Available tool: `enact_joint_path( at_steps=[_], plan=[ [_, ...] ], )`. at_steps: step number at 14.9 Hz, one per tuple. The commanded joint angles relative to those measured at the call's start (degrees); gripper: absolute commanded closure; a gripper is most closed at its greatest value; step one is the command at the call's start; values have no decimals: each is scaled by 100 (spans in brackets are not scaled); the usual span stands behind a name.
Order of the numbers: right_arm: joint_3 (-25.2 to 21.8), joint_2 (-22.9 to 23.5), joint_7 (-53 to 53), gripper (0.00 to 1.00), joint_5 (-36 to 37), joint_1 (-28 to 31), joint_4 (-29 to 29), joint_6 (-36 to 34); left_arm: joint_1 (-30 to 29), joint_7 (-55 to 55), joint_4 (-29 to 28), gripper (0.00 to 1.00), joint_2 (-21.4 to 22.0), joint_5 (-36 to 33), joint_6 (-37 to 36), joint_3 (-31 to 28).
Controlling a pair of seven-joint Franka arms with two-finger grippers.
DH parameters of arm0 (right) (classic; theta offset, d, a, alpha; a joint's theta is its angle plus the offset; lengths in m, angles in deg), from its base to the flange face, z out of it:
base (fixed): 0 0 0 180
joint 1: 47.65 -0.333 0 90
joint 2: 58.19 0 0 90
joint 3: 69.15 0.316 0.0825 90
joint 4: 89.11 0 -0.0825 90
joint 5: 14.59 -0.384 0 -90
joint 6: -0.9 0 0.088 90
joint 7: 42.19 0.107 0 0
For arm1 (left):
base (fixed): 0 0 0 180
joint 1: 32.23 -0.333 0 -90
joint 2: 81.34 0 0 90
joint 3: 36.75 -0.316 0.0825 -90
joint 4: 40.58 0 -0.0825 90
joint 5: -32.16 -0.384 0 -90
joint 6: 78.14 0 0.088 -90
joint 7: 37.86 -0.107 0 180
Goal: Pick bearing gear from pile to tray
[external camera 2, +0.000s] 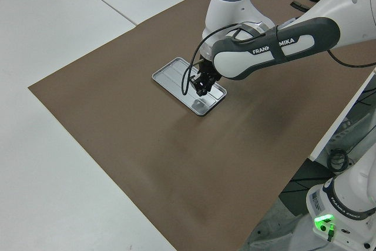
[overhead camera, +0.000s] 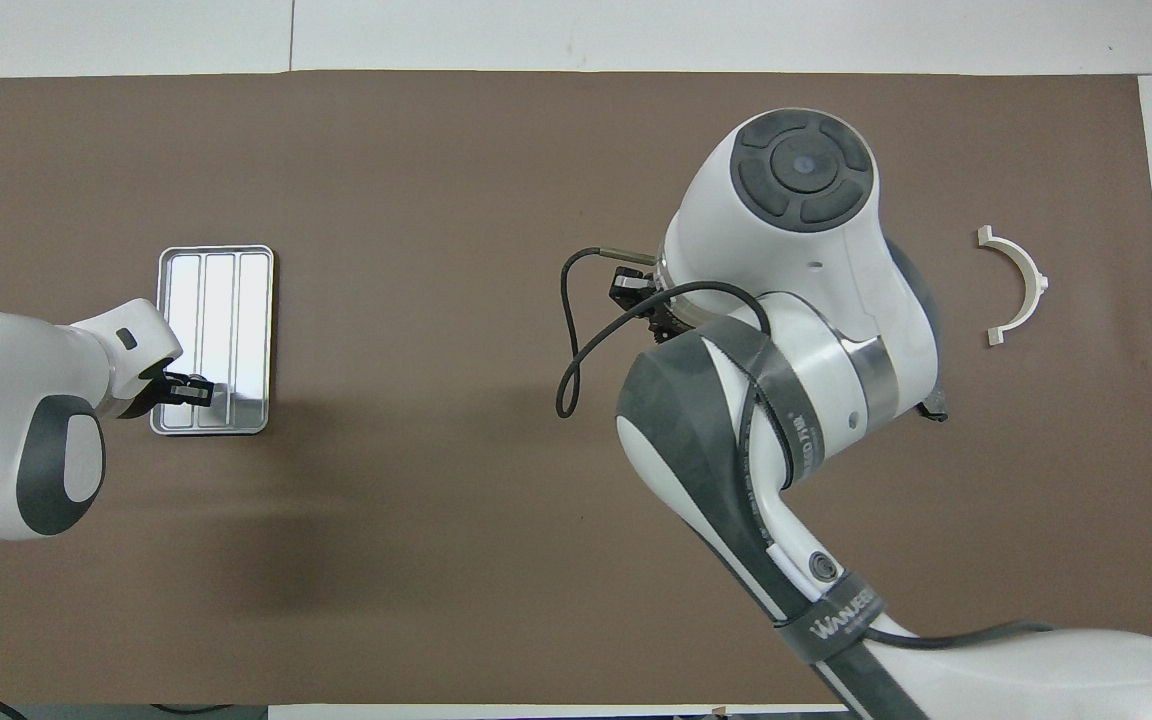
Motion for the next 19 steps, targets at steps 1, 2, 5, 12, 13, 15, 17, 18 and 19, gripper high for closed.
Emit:
enact_joint_path(
  at_steps=[1, 2, 5, 12, 13, 15, 17, 18, 19],
  plan=[
    [-1, -10, 446, 100, -109, -326, -316, 481, -75, -100, -91, 100, -54, 59, 233, 43],
    [8, 16, 464, 100, -101, -388, -404, 604, -66, -83, -91, 100, -54, 59, 233, 43],
    [-1, 96, 560, 100, -57, -625, -685, 990, -13, -30, -91, 100, -54, 59, 233, 43],
    [-1, 359, 710, 100, 49, -801, -959, 1598, 13, 93, -134, 100, -71, 59, 241, 61],
    [-1, 481, 806, 100, 153, -862, -941, 1711, 57, 102, -126, 100, -106, 59, 259, 61],
    [-1, 683, 1096, 100, 408, -950, -906, 1958, 83, 137, -126, 100, -142, 59, 311, 61],
    [-1, 973, 1342, 100, 645, -1100, -775, 2159, 101, 216, -126, 100, -229, 59, 390, 61],
    [-1, 1079, 1439, 100, 733, -1100, -748, 2265, 145, 225, -134, 100, -238, 59, 426, 61],
    [-1, 1158, 1457, 100, 760, -1100, -704, 2292, 154, 225, -126, 100, -238, 59, 426, 61]
  ],
)
